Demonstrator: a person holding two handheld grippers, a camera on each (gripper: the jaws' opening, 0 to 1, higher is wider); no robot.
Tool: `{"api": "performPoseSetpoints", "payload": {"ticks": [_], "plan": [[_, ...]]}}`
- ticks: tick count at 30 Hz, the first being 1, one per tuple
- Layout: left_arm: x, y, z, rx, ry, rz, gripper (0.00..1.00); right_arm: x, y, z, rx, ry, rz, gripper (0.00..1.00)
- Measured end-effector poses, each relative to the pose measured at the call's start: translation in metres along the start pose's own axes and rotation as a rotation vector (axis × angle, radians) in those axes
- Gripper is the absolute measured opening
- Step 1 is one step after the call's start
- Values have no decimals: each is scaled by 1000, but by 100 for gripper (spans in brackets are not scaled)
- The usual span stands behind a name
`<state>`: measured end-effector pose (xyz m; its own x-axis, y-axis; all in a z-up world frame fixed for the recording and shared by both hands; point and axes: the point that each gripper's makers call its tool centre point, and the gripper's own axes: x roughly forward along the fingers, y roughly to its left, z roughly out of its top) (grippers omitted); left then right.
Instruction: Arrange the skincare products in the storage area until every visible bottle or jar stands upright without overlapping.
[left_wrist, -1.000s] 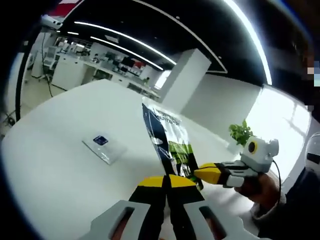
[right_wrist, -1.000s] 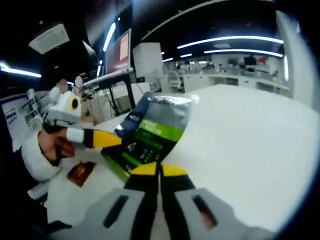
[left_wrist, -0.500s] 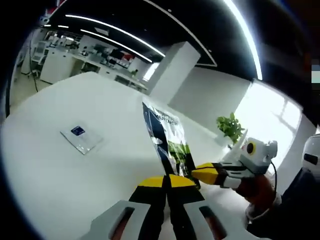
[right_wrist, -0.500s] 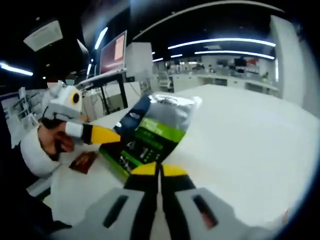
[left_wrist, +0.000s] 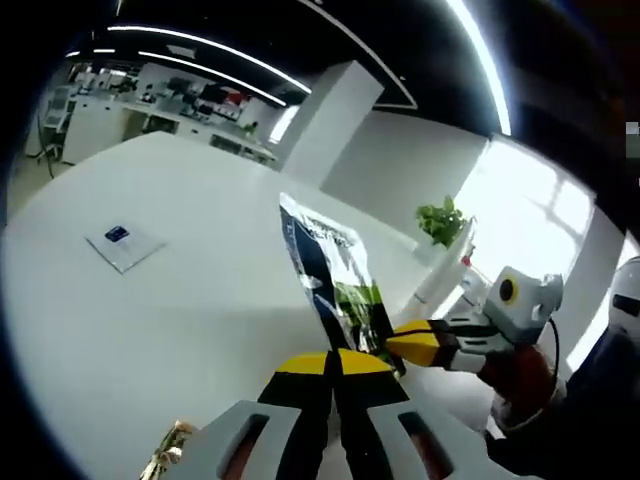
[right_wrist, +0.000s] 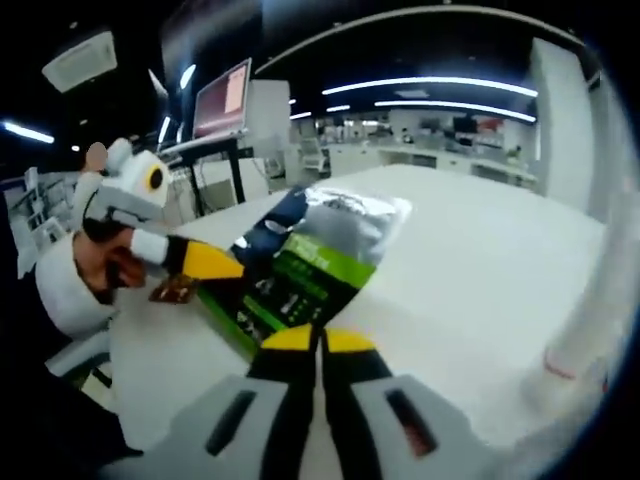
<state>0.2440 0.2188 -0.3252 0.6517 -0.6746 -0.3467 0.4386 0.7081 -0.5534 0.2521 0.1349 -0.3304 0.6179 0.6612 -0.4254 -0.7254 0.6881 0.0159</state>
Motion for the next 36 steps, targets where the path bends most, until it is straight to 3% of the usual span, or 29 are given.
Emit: {"api": "performPoseSetpoints", "payload": {"ticks": [13, 29, 36], "plan": [[25, -35, -19, 42, 79, -86, 0, -38, -19, -25, 40, 3, -111, 0], [43, -50, -42, 67, 157, -104, 0, -62, -31, -40, 54, 6, -171, 1], [52, -58, -52, 134, 199, -93, 1, -73, -38, -46, 73, 1, -202, 1]]}}
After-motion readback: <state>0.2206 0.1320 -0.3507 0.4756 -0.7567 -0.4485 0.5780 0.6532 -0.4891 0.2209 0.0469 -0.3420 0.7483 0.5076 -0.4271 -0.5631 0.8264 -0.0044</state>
